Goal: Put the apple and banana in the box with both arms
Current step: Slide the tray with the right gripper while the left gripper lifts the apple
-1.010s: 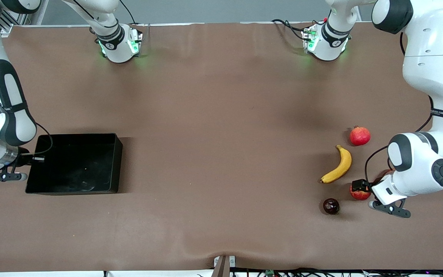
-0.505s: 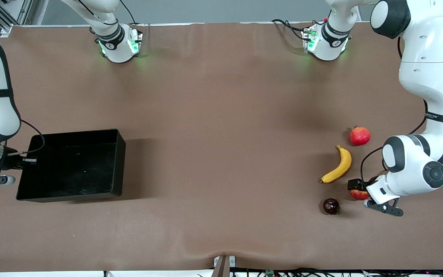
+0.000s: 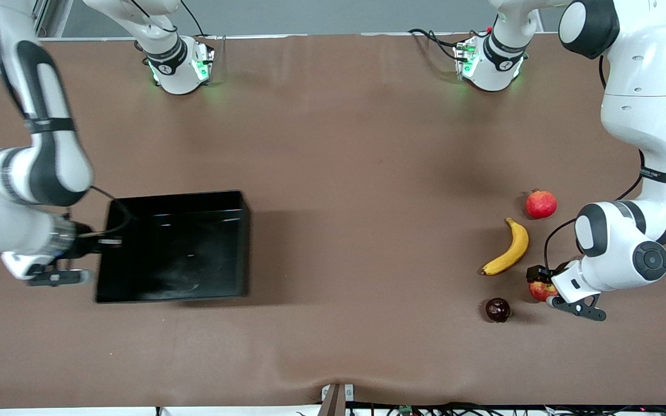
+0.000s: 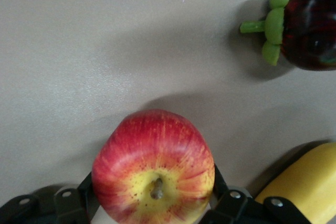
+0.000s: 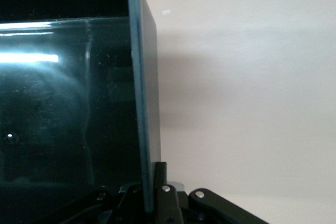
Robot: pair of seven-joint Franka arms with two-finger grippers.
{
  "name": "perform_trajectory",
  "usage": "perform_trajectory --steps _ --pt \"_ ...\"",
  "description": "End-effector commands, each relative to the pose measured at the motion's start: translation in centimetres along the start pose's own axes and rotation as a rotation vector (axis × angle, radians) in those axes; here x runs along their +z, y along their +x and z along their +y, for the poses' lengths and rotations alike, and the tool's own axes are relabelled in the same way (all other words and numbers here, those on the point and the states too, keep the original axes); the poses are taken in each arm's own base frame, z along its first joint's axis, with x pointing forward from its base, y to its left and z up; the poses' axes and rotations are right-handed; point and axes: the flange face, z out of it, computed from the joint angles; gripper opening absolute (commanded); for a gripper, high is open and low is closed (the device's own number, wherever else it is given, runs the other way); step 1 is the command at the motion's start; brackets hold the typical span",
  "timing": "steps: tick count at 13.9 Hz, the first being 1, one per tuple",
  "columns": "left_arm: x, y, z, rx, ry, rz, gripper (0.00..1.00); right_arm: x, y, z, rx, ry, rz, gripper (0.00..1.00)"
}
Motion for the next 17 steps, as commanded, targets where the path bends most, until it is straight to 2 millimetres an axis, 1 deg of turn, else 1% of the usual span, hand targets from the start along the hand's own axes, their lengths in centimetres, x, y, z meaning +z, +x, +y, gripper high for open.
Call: perform_trajectory --steps 1,2,3,4,6,7,8,10,11,15,16,17 --pt "-3.4 0.1 0.9 0.032 0.025 0.024 0.0 -0.8 -1.0 -6.7 -0.018 0.005 -0.013 0.0" --pt "-4.9 0.1 1.2 0.037 0.022 0.016 0.0 -0.5 -1.3 -9.3 -0.011 0.002 -0.014 0.0" --pt "-6.3 0.3 2.0 0.046 0.016 0.009 0.0 0.0 -1.6 -11.7 0.028 -0.002 -0.015 0.0" --pt "-7.7 0.4 3.0 0.05 0.013 0.003 0.0 0.7 -2.2 -15.2 0.055 -0.006 -0.015 0.0" --pt "-10.9 0.3 4.6 0.029 0.0 -0.011 0.0 1.7 -3.4 -22.3 0.091 0.0 0.041 0.0" --pt "-12.4 0.1 6.0 0.019 -0.015 -0.032 0.0 2.9 -3.8 -25.2 0.115 0.01 0.065 0.0" --pt "-14.0 -0.2 6.8 -0.004 -0.023 -0.054 0.0 4.3 -4.3 -27.8 0.118 0.02 0.087 0.0" --pt "-16.5 -0.5 9.3 -0.048 -0.036 -0.069 0.0 7.0 -5.2 -31.3 0.088 0.029 0.099 0.0" --pt "-17.0 -0.5 10.7 -0.065 -0.042 -0.071 0.0 8.3 -5.7 -32.7 0.079 0.026 0.094 0.0" --pt "-18.2 -1.0 15.6 -0.154 -0.058 -0.075 0.0 13.1 -7.2 -35.5 0.064 0.007 0.058 0.0" --pt "-17.8 -1.0 17.4 -0.17 -0.067 -0.081 0.0 14.5 -7.6 -36.0 0.059 0.001 0.047 0.0" --pt "-17.3 -1.0 19.1 -0.191 -0.075 -0.082 0.0 15.3 -7.8 -36.3 0.065 -0.004 0.04 0.0"
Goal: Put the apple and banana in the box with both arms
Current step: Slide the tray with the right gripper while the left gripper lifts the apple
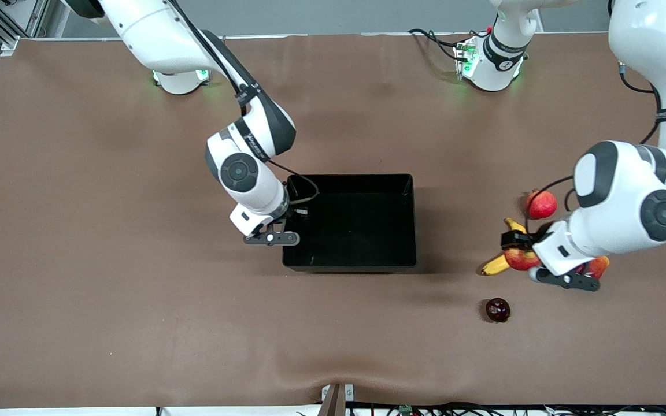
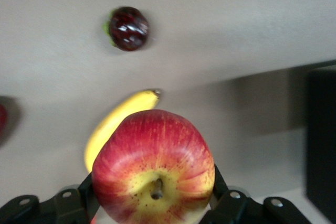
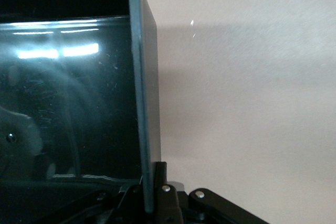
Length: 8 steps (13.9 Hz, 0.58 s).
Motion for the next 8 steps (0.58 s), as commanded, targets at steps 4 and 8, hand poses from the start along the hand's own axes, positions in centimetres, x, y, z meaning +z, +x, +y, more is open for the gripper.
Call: perform_trajectory --steps 4,8 --pt "0.4 -1.8 8.3 -0.163 -0.029 0.01 0.0 2.4 -1.0 -2.0 0.029 0.012 0.004 0.11" --pt "2.5 -2.3 16.5 -0.287 -0.062 0.032 0.0 2.3 -0.9 -2.0 0.028 0.01 0.009 1.0"
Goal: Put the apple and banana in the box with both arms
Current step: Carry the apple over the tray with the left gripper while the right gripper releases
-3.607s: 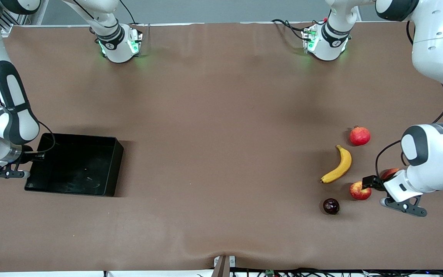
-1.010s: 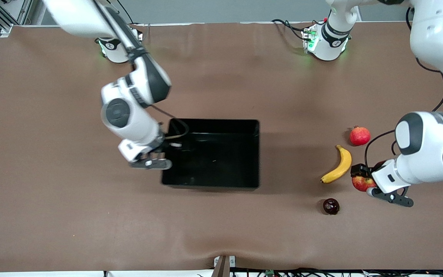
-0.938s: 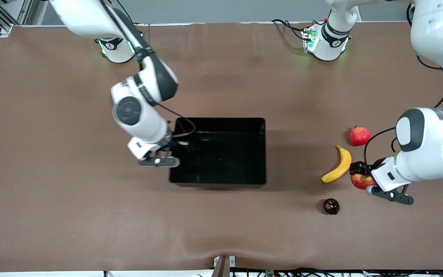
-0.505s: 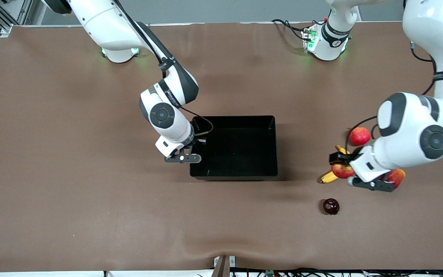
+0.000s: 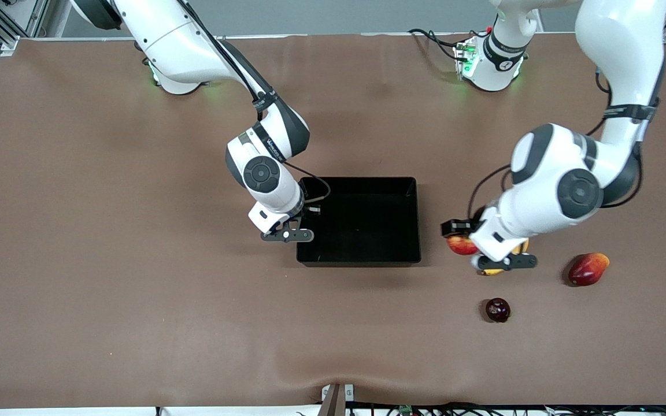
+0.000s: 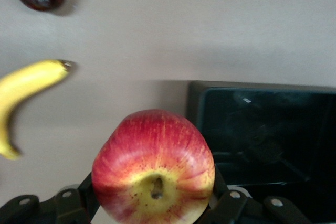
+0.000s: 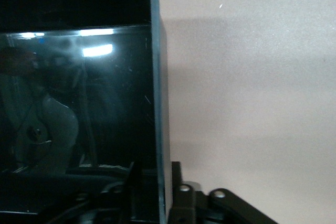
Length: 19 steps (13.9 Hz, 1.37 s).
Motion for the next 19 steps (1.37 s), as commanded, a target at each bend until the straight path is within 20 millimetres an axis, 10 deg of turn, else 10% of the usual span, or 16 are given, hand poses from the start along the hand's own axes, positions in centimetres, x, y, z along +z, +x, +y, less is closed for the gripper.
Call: perform_trajectory --steps 1,7,13,16,17,19 --pt "2.1 -1.8 4.2 -0.086 -0.004 0.026 0.0 -1.2 0.5 0.2 0.028 0.013 0.011 1.0" --pt "10.9 -6.7 12.3 -0.244 0.108 0.036 0.0 -9.1 3.5 3.7 0.079 0.058 0.087 1.0" --pt "19.7 -9.0 13.9 -0.294 0.186 0.017 0.0 -14.7 6.4 11.2 0.08 0.048 0.085 1.0" --pt "21.0 -9.5 13.9 -0.297 0.203 0.01 0.0 -17.0 7.8 16.7 0.029 0.032 0.071 1.0" --pt "21.3 -9.5 13.9 -0.3 0.205 0.006 0.16 -17.6 8.2 18.4 0.025 0.028 0.062 1.0" --pt "21.2 -9.3 13.8 -0.305 0.199 0.008 1.0 -18.5 8.8 21.4 -0.011 0.024 0.059 1.0"
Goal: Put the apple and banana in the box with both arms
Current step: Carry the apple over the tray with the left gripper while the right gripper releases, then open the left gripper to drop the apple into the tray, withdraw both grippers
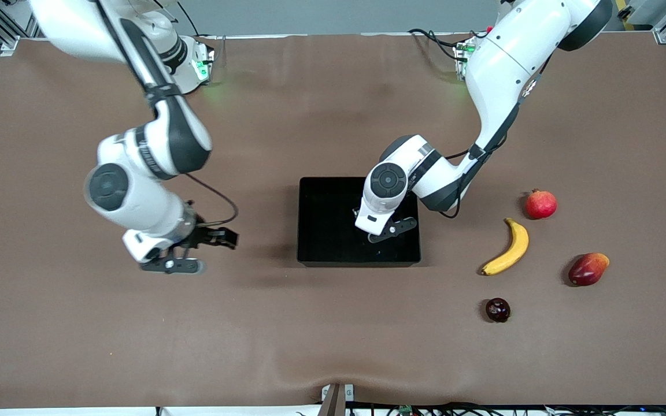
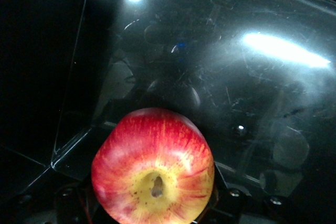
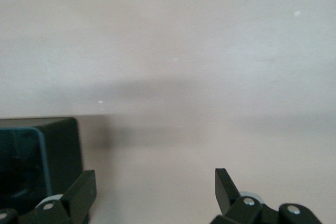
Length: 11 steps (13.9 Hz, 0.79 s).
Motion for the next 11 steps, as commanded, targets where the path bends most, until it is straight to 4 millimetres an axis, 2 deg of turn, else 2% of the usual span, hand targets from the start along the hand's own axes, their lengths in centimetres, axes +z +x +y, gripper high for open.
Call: perform_trajectory --steps 1,3,4,5,6,9,11 --pt "-1.0 0.5 0.2 -0.021 -0.016 0.039 1.0 -1.6 0.0 3.1 -0.048 0.016 -0.008 1.0" --pt "-2.6 1.0 0.1 -0.028 -0.032 0.056 1.0 -1.9 0.4 5.1 -0.065 0.014 -0.011 1.0" --pt "-4.4 1.5 -0.1 -0.033 -0.045 0.075 1.0 -2.4 0.4 5.6 -0.066 0.014 -0.01 1.0" --pt "-6.7 2.0 -0.7 -0.038 -0.051 0.098 1.0 -2.8 0.4 5.7 -0.064 0.013 -0.009 1.0" --pt "-9.9 3.0 -1.8 -0.06 -0.058 0.125 1.0 -3.3 0.3 5.7 -0.065 0.013 -0.008 1.0" --pt "-18.3 6.6 -6.3 -0.156 -0.06 0.183 1.0 -4.0 -0.2 5.7 -0.066 0.01 -0.021 1.0" --pt "-23.3 8.7 -10.9 -0.237 -0.047 0.208 1.0 -5.5 -0.7 6.2 -0.06 0.003 -0.03 1.0"
